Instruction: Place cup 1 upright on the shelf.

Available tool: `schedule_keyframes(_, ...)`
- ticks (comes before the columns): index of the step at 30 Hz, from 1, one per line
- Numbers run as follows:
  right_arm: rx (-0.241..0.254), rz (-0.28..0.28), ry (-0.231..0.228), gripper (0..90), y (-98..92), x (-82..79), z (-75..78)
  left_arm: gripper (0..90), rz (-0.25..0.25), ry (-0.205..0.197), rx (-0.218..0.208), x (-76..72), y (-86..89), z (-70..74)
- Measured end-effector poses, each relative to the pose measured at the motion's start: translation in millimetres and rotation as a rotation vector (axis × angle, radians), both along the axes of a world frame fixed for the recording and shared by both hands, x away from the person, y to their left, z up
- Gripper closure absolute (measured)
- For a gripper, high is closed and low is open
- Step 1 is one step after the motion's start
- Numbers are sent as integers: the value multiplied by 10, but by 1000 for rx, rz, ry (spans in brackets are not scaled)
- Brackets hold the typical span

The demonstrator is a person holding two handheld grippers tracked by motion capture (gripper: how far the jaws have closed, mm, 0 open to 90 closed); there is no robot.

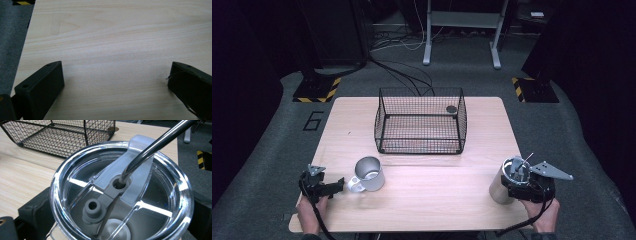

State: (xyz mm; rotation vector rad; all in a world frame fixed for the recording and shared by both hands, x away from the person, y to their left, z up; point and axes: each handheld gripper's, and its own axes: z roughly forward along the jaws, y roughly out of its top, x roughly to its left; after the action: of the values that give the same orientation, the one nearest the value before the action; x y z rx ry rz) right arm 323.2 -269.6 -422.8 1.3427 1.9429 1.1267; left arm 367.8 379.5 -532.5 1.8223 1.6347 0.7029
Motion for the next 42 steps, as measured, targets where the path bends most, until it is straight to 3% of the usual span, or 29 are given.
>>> schedule_keyframes(7, 8, -7, 6, 16, 12, 31, -10, 4, 0, 0, 0, 0, 0, 0)
schedule_keyframes(27, -41, -25, -26, 34, 76, 20, 12, 4, 0, 0, 0, 0, 1, 0)
schedule_keyframes(42, -47, -1, -49, 34, 131, 26, 161, 4, -1, 0, 1, 2, 0, 0)
